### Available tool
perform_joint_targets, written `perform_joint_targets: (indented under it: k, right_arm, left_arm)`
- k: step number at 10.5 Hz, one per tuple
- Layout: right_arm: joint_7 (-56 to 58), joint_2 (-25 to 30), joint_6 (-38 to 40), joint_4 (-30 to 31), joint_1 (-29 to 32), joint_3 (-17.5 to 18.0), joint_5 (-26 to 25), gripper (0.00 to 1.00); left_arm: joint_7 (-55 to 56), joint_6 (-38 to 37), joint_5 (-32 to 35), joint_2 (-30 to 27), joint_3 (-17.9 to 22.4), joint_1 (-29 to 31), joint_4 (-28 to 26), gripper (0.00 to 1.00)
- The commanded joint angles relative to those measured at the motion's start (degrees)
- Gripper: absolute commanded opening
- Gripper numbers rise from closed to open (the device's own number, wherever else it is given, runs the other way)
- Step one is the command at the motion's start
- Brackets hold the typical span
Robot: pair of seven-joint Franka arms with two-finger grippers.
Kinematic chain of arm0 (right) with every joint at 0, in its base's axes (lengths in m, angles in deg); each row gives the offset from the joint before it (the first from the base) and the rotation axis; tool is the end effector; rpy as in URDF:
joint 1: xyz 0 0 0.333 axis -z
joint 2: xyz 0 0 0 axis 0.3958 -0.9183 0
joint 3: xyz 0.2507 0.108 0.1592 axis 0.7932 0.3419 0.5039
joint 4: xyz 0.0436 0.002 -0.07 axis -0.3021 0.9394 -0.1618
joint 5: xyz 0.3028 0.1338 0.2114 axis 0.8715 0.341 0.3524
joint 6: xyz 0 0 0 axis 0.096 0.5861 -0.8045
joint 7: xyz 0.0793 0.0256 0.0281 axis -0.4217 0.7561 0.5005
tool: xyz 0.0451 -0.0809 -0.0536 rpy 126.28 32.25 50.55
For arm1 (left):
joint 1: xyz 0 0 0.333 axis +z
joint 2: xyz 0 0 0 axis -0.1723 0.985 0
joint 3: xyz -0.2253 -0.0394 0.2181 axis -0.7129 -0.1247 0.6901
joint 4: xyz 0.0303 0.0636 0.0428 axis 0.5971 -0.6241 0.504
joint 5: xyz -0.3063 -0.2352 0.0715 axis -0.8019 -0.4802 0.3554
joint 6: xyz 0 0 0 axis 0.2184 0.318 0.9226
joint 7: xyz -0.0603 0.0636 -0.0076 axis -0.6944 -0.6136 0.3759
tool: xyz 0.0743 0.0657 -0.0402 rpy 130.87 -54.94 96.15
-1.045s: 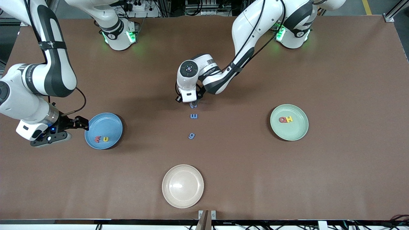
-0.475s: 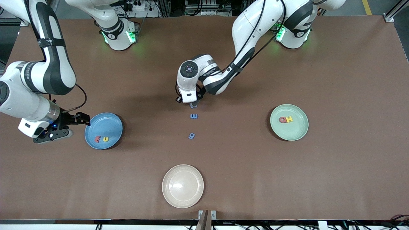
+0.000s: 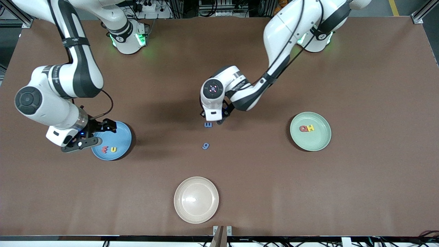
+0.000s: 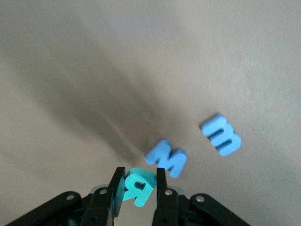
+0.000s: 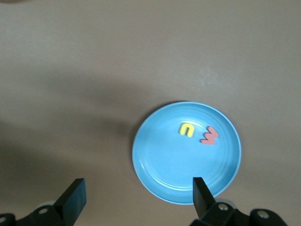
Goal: Sort upper and lower case letters into plates
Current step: 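Grasp the teal R and carry it to the green plate with the left gripper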
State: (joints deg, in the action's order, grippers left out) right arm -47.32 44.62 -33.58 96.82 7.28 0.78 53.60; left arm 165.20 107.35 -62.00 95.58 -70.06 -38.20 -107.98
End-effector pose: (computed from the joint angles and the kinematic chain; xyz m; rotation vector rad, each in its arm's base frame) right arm 0.6118 0.0740 0.3771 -3.0885 -0.4493 0.0445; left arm 0.4754 -0.5387 0.2235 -2.7979 -1.2488 0.4572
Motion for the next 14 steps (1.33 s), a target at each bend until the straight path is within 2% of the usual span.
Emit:
perform_joint_targets:
  k: [1, 3, 5, 7, 9, 11, 13, 14]
  right_arm:
    - [-0.54, 0.37, 0.49, -1.74, -3.98, 0.00, 0.55, 1.00]
    - [-0.89, -3.92, -0.12, -4.20, -8.99, 0.00, 0.64, 1.00]
    - [-6.47, -8.50, -3.96, -5.70, -13.21, 0.00, 2.65, 1.00]
    - [-26.62, -13.76, -7.32, -5.88, -17.34, 0.00, 2.84, 1.00]
    - [-40.56, -17.11, -9.35, -7.53, -21.73, 0.00, 2.93, 1.00]
    - [-48.50, -21.68, -9.44, -11.40, -25.95, 0.00, 3.10, 1.00]
    - [-51.17, -23.11, -9.44, -13.52, -27.99, 0.96, 5.28, 1.00]
    - [-51.78, -23.11, -10.22, -13.53, -28.61, 2.45, 6.60, 1.00]
  left_arm:
    - [-12.12, -9.80, 0.74, -2.45, -4.57, 8.04, -2.92, 0.21]
    - [-18.74, -12.82, 8.09, -4.03, -4.75, 11.56, -7.48, 0.21]
    - [-31.27, -12.84, 11.55, -9.28, -4.84, 17.34, -14.94, 0.21]
    - [-47.17, -12.84, 11.65, -15.52, -4.84, 24.37, -21.01, 0.21]
    - [-61.50, -12.75, 11.56, -18.36, -5.01, 31.93, -23.93, 0.21]
    - [-72.60, -10.22, 11.65, -19.15, -5.01, 37.92, -27.00, 0.21]
    - [-77.64, -3.64, 11.65, -20.73, -5.01, 40.91, -32.79, 0.21]
    - [-77.92, -2.04, 11.65, -20.91, -5.01, 41.28, -34.04, 0.27]
